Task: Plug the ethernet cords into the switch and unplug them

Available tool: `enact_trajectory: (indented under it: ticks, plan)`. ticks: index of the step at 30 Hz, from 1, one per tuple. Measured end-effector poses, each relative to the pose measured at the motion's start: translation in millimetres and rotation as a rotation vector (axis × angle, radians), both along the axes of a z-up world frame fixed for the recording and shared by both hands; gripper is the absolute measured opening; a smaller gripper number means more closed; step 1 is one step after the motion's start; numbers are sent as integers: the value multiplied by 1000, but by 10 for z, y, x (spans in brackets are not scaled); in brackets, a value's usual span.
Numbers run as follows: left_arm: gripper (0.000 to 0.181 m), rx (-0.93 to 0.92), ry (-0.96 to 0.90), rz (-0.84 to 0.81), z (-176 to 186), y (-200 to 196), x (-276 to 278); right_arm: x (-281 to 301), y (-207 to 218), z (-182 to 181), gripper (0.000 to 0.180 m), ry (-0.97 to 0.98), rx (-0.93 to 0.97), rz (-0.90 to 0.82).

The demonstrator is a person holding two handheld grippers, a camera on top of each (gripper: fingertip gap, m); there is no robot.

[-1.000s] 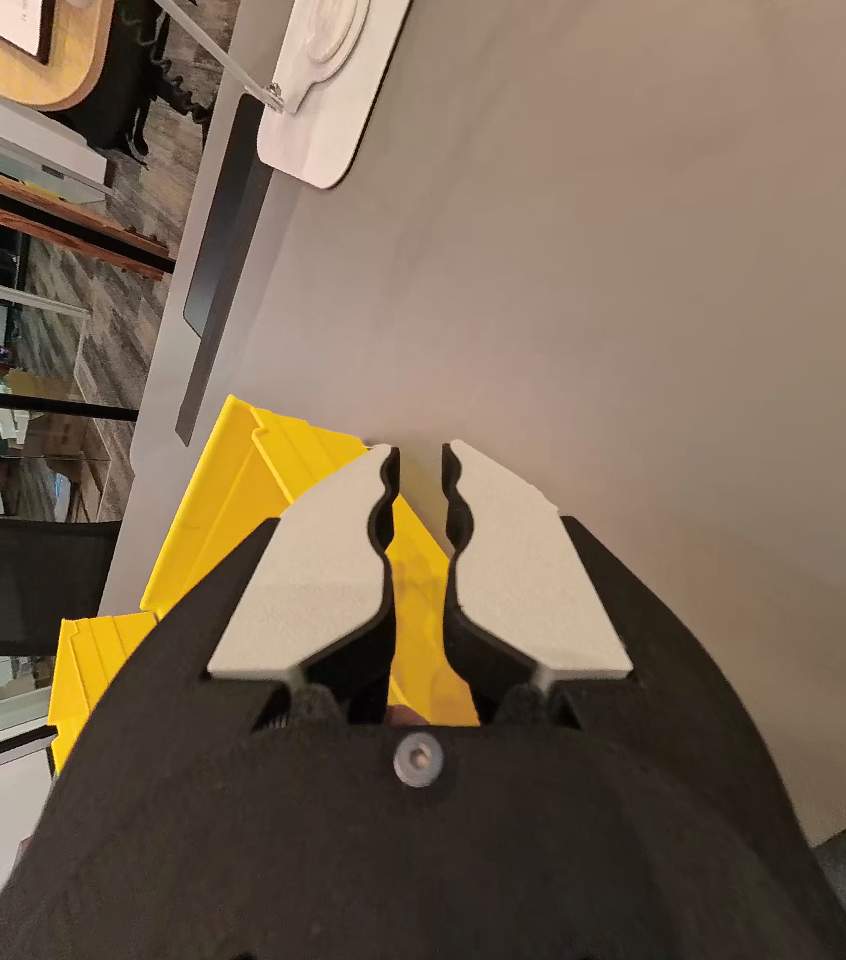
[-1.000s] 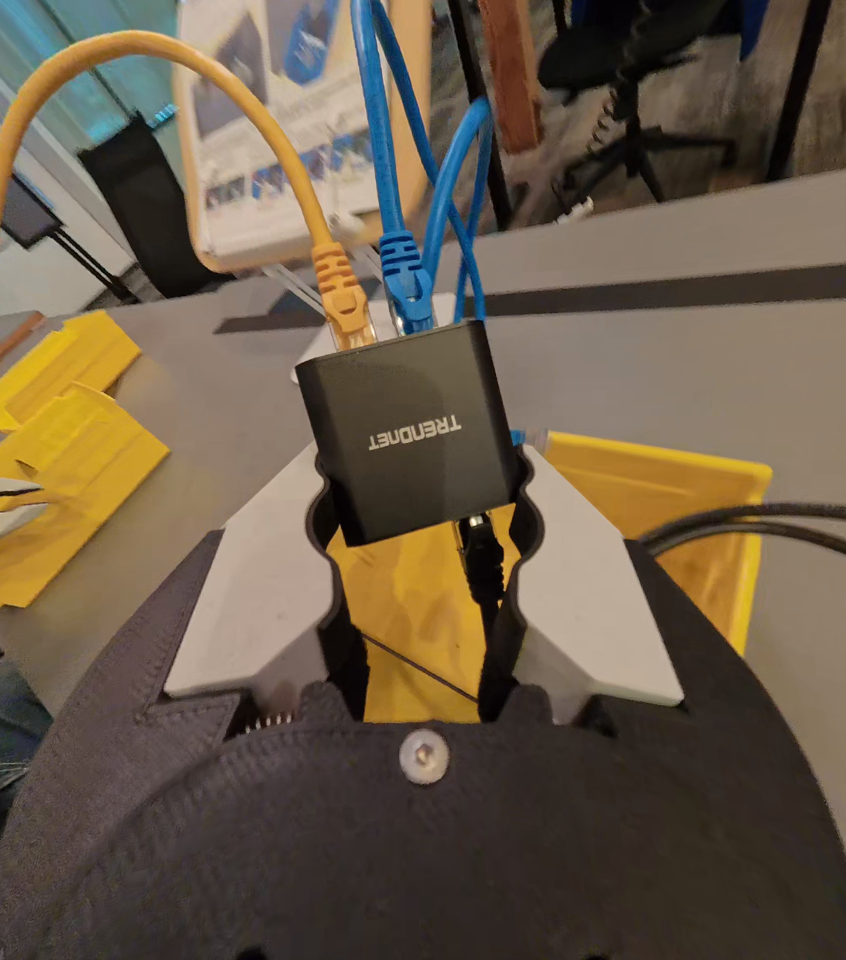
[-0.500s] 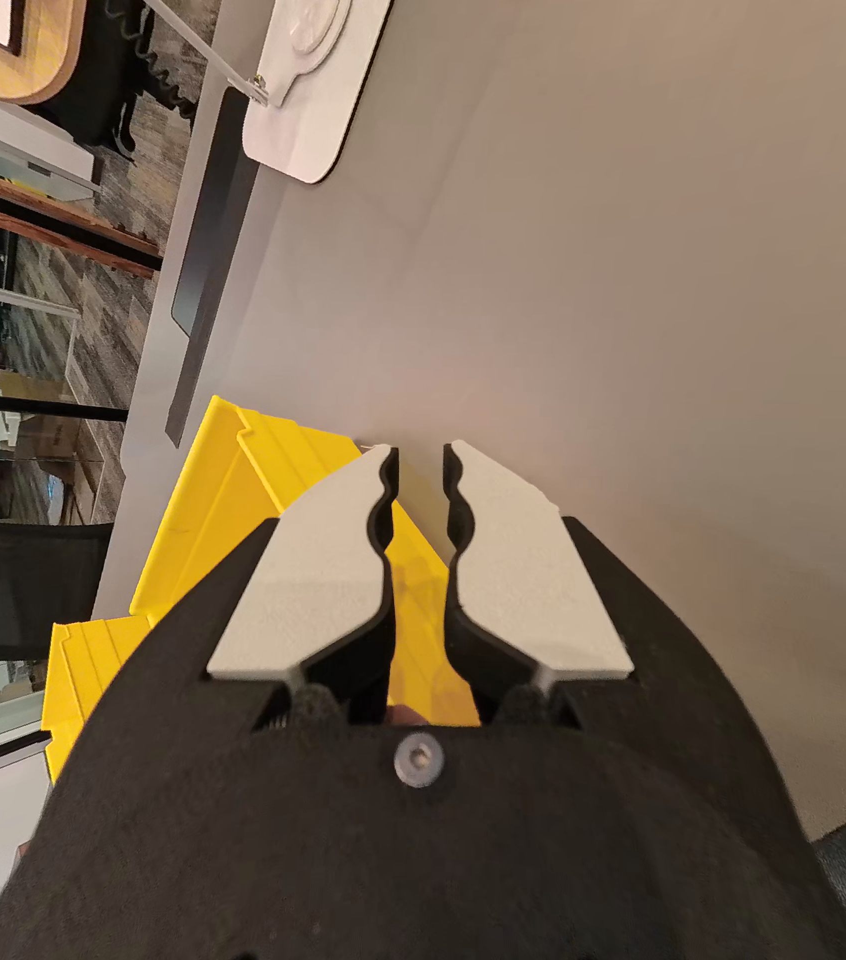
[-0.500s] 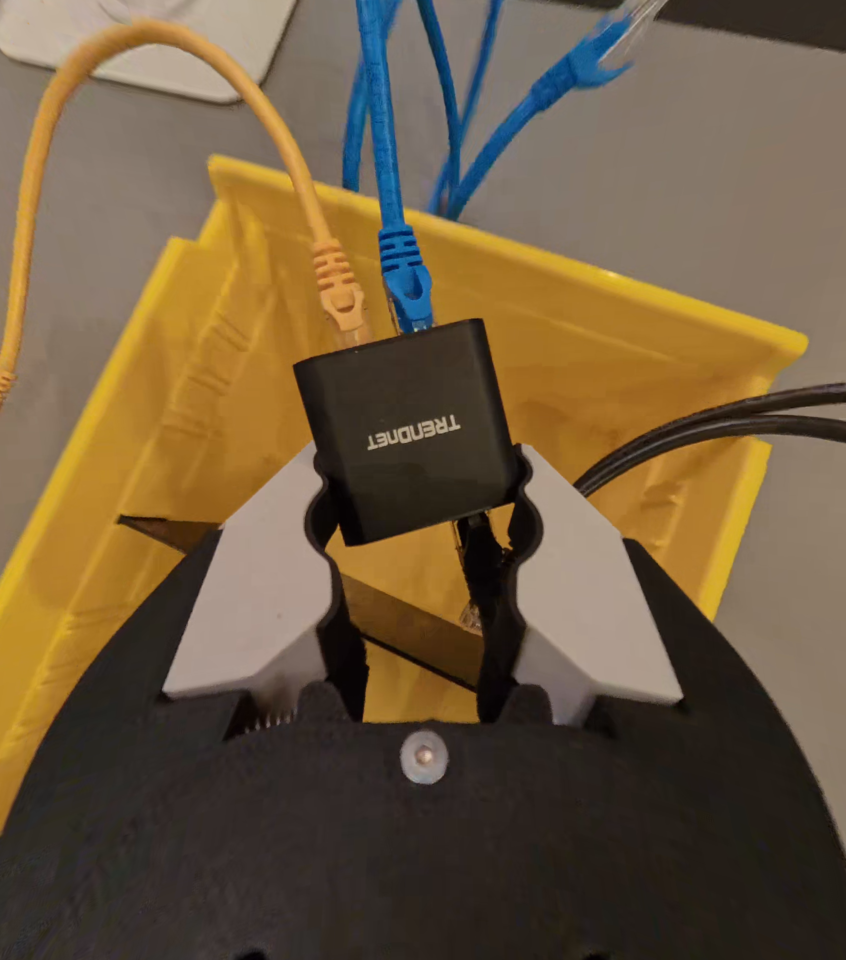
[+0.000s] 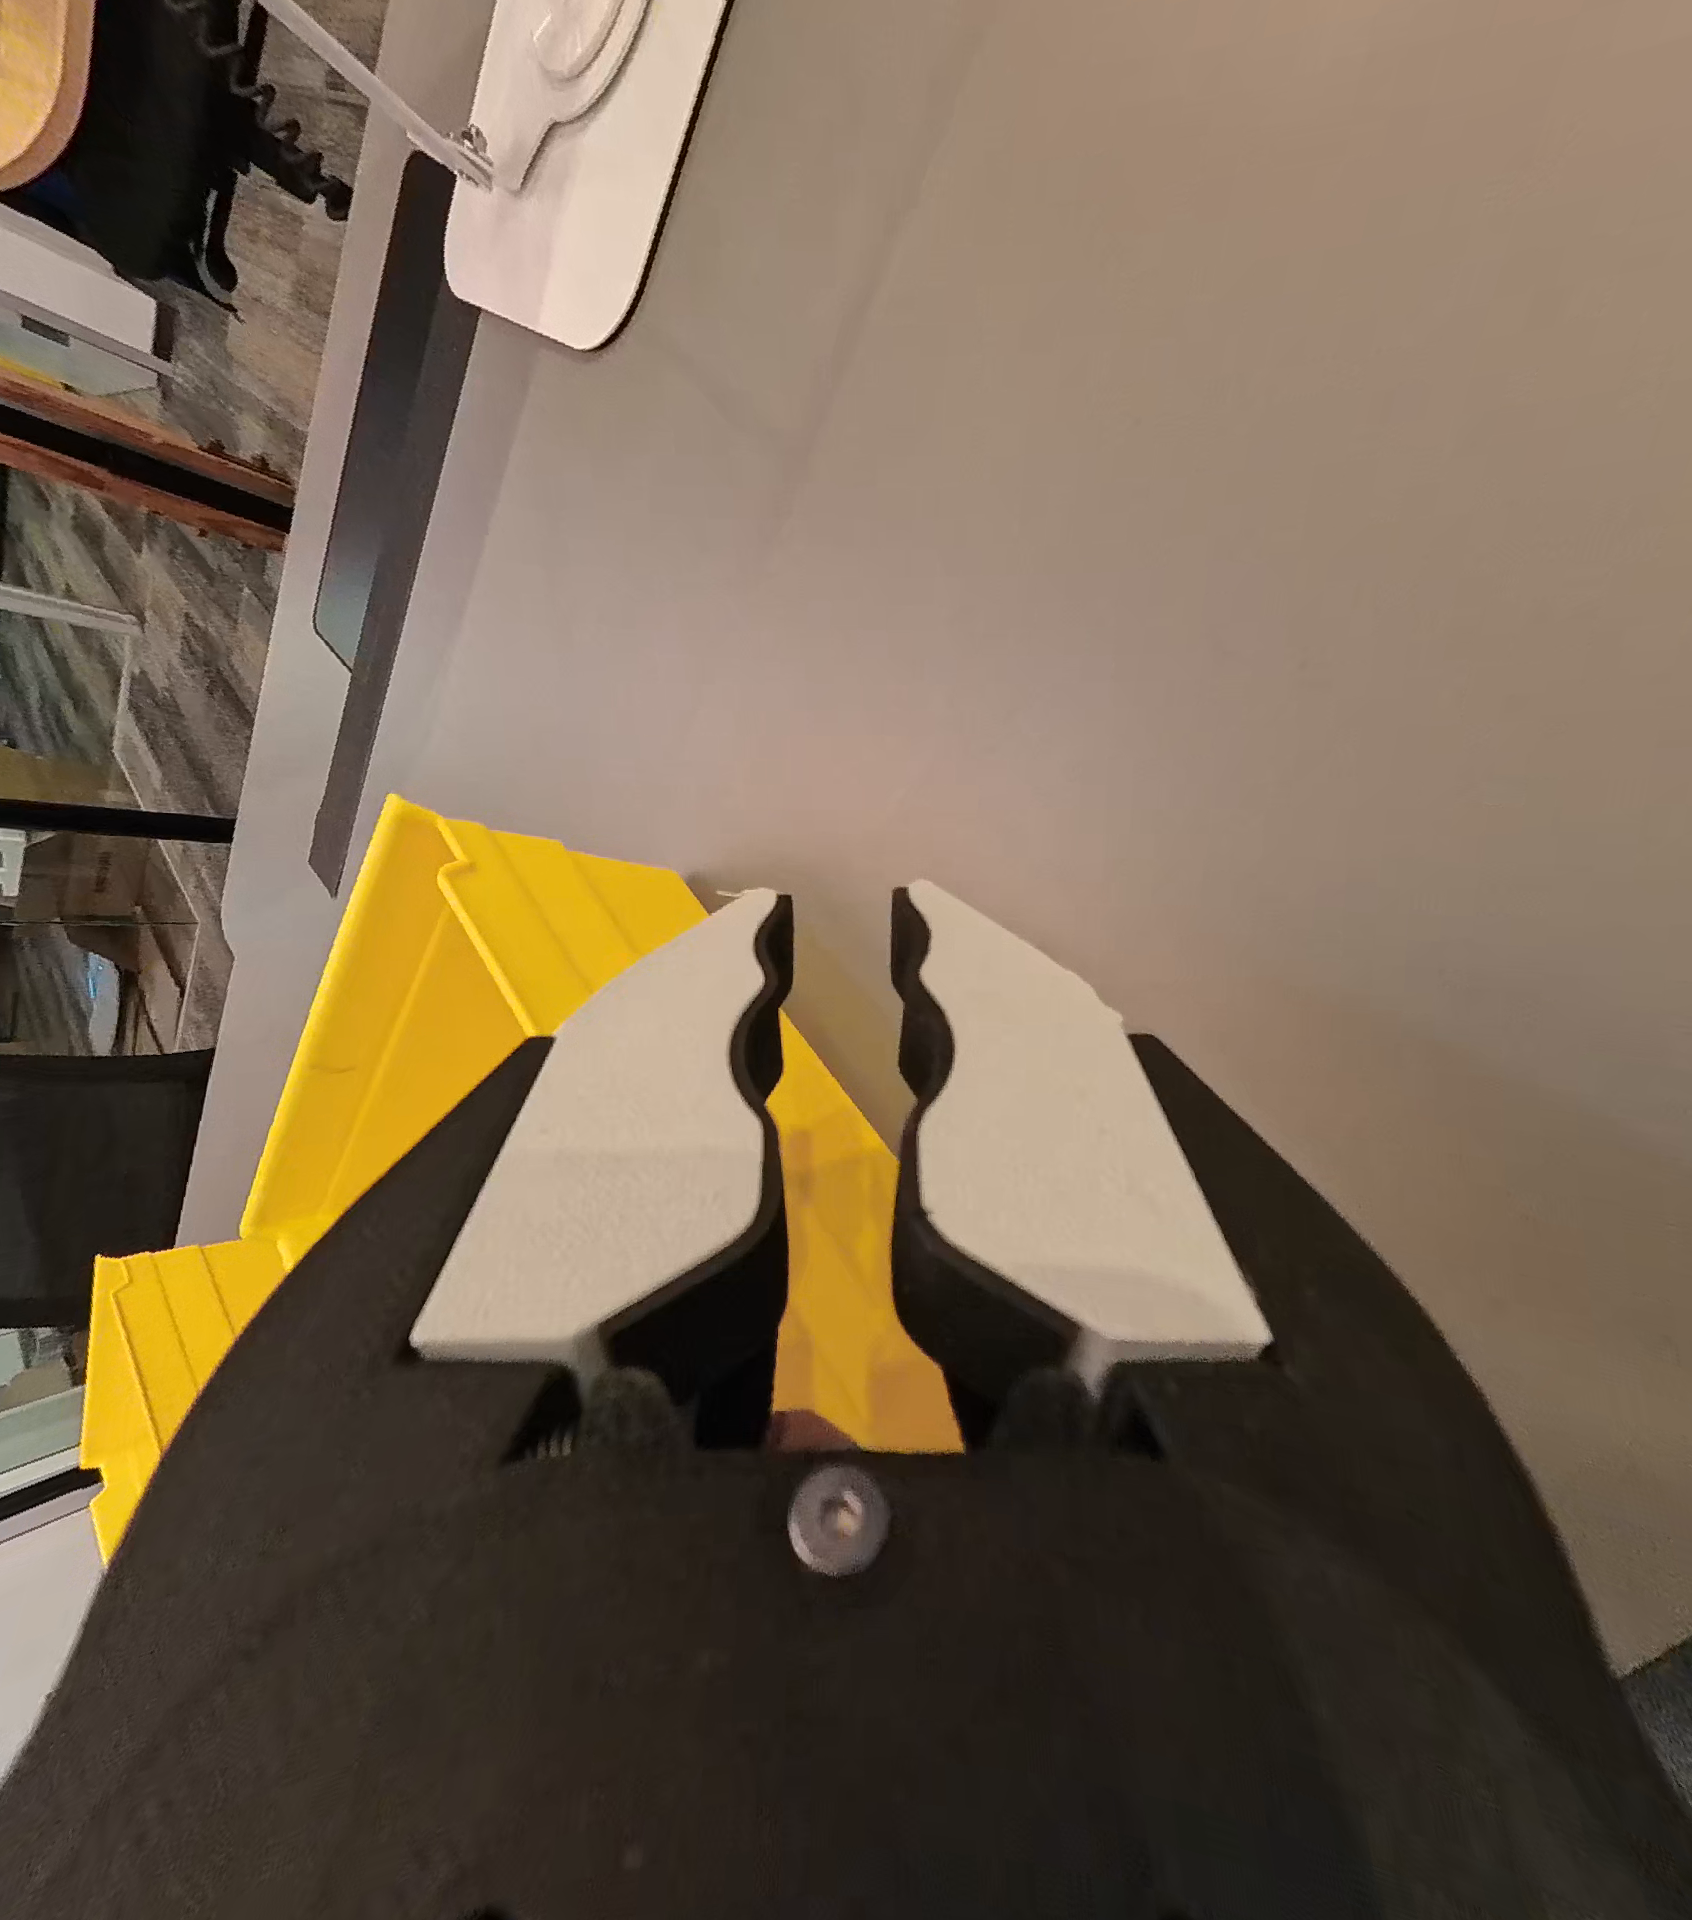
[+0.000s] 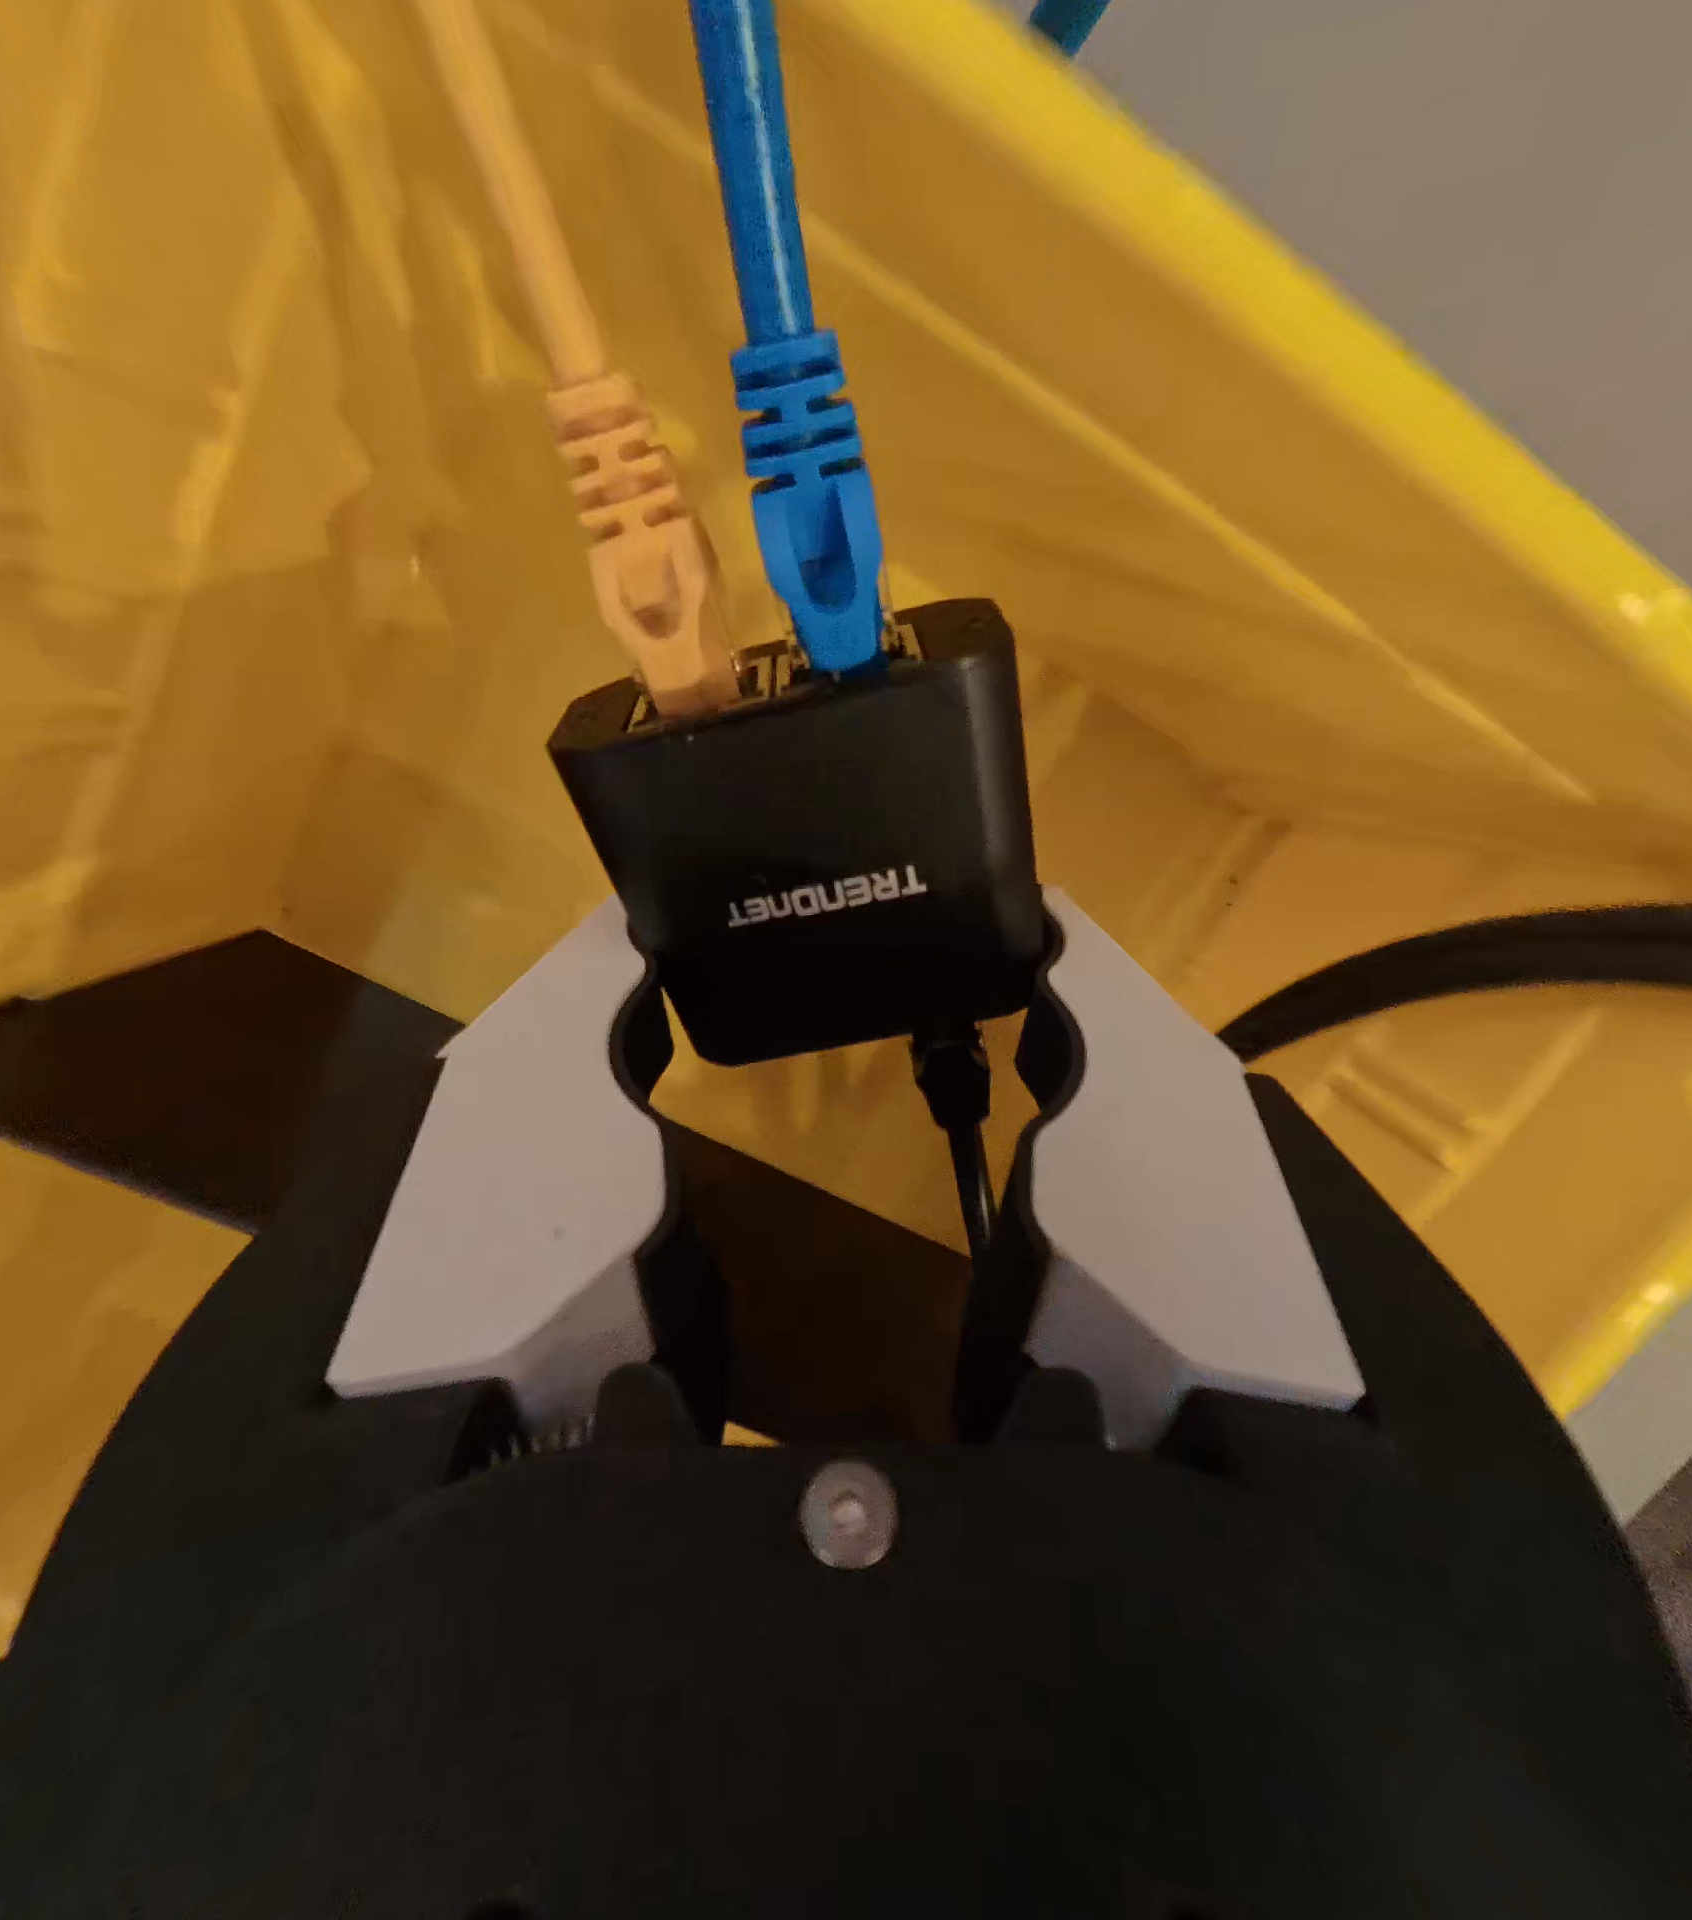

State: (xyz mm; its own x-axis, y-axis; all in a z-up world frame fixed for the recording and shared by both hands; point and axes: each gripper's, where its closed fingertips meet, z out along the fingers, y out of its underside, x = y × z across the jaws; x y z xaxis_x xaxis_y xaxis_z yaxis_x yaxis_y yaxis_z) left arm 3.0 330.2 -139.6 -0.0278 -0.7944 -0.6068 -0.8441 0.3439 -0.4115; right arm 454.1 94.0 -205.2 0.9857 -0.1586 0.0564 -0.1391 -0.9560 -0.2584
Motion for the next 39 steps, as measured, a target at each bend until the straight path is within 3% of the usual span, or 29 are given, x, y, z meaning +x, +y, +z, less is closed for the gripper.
enact_trajectory:
  ticks: [1,4,6,12,16,20,24,29,31,33,39]
  plan:
    - [18,0,2,0,-3,-2,0,-12,-43,-74,66,8,-65,23]
    - [19,2,6,-1,-4,-10,-10,-41,-88,-152,67,5,-168,96]
    - [19,3,10,3,-5,-3,-25,-47,-67,-90,64,-1,-165,113]
    - [20,-3,14,9,-14,19,-37,-158,-40,204,78,22,-101,165]
    - [20,0,16,11,-9,23,-42,-188,-66,514,81,-24,-57,191]
    - [20,-2,13,11,-7,27,-31,-241,318,1035,80,-112,161,244]
    - [20,1,13,6,-5,11,-28,-405,874,1258,70,-144,301,379]
    - [20,4,5,8,23,10,-45,-210,1317,914,58,-121,216,345]
    - [20,2,3,9,26,15,-51,-202,1406,783,38,-58,211,334]
    - [20,-2,4,8,12,22,-56,-290,1473,770,6,-8,258,377]
    - [20,-8,16,10,-37,53,-63,-301,1486,1085,4,-28,472,364]
